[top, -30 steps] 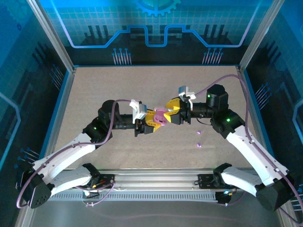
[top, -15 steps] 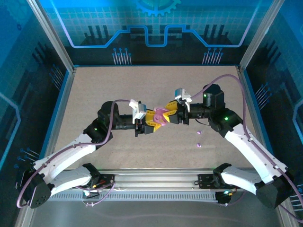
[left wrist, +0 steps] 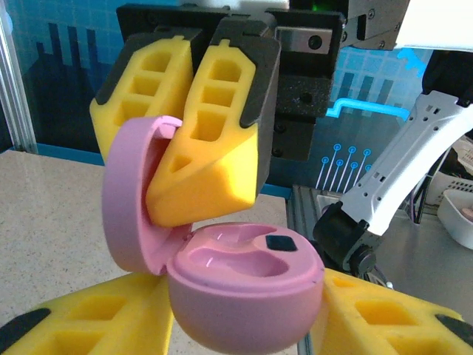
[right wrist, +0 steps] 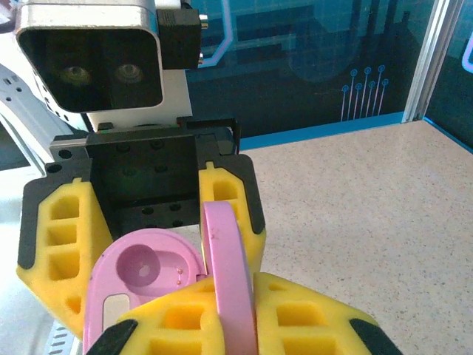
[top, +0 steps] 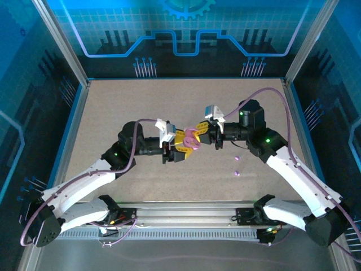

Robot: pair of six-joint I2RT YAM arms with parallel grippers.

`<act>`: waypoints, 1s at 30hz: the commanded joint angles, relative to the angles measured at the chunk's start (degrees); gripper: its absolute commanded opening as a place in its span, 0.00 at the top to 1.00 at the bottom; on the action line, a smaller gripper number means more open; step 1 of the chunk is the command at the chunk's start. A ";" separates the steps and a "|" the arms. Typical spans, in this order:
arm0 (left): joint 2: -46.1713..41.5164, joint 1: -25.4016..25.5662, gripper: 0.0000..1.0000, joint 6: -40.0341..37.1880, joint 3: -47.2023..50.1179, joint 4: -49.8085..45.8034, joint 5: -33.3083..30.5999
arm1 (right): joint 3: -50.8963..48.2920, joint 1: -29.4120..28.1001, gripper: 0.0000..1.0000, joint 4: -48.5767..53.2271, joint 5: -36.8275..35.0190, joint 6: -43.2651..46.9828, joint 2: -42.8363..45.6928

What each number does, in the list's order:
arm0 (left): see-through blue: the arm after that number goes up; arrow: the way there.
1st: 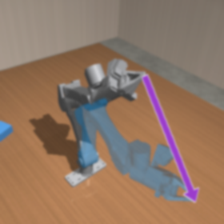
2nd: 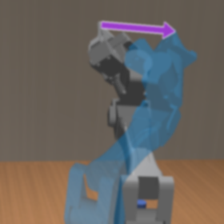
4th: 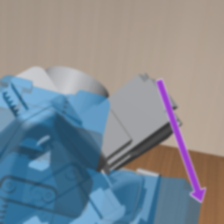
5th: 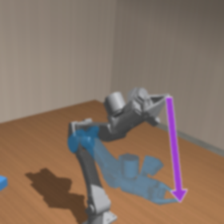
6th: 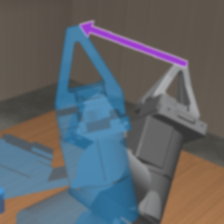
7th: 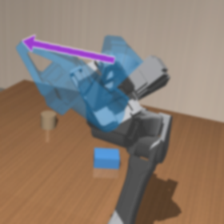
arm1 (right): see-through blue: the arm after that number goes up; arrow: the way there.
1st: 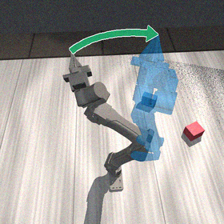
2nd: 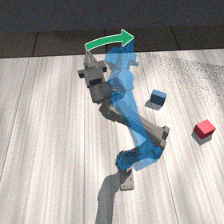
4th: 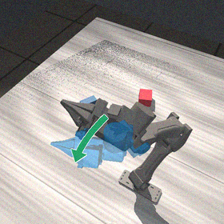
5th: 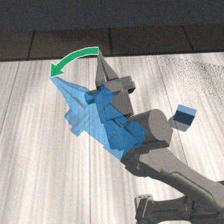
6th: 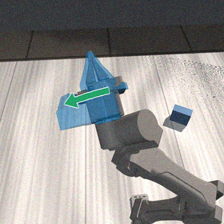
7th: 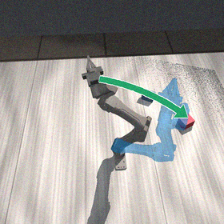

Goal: Insert wireless bluetooth earbuds into charging case

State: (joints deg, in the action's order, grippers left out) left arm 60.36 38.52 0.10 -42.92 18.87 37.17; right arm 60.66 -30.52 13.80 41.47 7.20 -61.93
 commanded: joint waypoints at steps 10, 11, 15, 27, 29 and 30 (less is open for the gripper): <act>1.34 0.49 0.49 1.13 -1.55 -0.50 -0.77 | 2.25 -4.18 0.90 2.39 -6.66 5.56 1.02; 1.46 0.49 0.50 0.97 -1.53 -0.76 -0.78 | 2.18 -4.17 0.89 2.30 -6.84 5.63 1.09; 1.43 0.49 0.51 0.22 -1.49 -1.79 -0.87 | 1.92 -4.23 0.89 1.77 -6.75 5.59 1.59; 1.30 0.53 0.49 0.27 -1.83 -1.41 -0.54 | 1.04 -4.23 0.88 1.05 -7.80 6.07 2.23; 1.33 0.52 0.51 0.34 -2.02 -1.30 -0.38 | 0.95 -4.30 0.88 1.08 -7.78 6.22 2.21; 1.33 0.53 0.49 0.41 -1.93 -0.98 -0.34 | 0.87 -4.27 0.88 1.14 -7.80 6.24 2.17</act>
State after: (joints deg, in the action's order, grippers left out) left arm 61.52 38.81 1.06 -42.98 17.04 36.75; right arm 60.86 -33.87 15.20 33.39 12.34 -60.82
